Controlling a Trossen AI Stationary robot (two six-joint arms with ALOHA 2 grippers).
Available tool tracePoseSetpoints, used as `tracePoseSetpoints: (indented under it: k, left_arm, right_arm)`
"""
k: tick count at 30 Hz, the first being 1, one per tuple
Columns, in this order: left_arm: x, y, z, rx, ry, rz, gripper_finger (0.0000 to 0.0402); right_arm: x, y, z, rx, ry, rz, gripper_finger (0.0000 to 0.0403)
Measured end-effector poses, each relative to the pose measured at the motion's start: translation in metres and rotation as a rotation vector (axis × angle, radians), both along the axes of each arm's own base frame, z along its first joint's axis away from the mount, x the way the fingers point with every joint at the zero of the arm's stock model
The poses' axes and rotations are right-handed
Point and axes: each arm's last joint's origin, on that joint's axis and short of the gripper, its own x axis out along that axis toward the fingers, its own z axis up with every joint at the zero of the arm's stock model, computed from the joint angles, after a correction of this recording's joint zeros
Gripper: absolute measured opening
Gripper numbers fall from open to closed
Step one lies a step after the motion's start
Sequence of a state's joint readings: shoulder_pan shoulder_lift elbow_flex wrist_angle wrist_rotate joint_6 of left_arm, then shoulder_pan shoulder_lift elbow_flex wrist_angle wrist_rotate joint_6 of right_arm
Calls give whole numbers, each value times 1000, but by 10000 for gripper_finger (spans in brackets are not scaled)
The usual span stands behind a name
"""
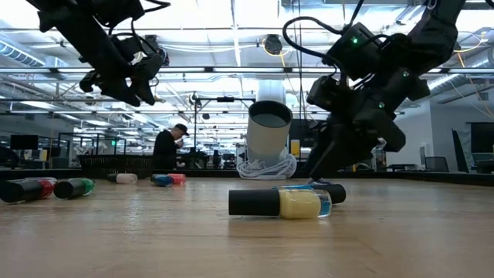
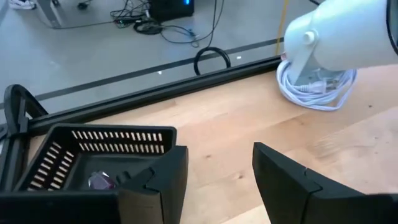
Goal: Pick & Place Nail Polish
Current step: Put the steel blue nail polish bottle into the black basket
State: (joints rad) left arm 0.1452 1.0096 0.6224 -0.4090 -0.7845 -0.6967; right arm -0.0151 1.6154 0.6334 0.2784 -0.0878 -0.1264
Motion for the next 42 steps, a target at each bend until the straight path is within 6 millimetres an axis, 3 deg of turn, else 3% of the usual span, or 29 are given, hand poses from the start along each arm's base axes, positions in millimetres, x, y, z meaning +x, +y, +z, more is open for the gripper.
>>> tracePoseSetpoints:
  k: [6, 11, 18, 22, 26, 33, 42]
  left_arm:
    - [0, 0, 0, 3, 13, -6, 179]
    - [0, 0, 0, 5, 16, -7, 179]
    - [0, 0, 0, 14, 27, -16, 179]
    - [0, 1, 0, 21, 30, -8, 179]
    - [-1, 3, 0, 21, 30, 2, 179]
    - [-1, 4, 0, 20, 25, 7, 179]
    - [-1, 3, 0, 13, 24, 1, 179]
  right_arm:
    - [-5, 10, 2, 181, 45, 67, 159]
    - [-12, 18, 8, 189, 78, 111, 167]
    - [-27, 30, 27, 387, 149, 115, 169]
    - [-20, 36, 37, 449, 56, 85, 171]
    - [-10, 39, 30, 373, -11, 39, 166]
    - [-4, 40, 8, 370, 41, 3, 156]
    - [-13, 50, 9, 490, 167, 51, 155]
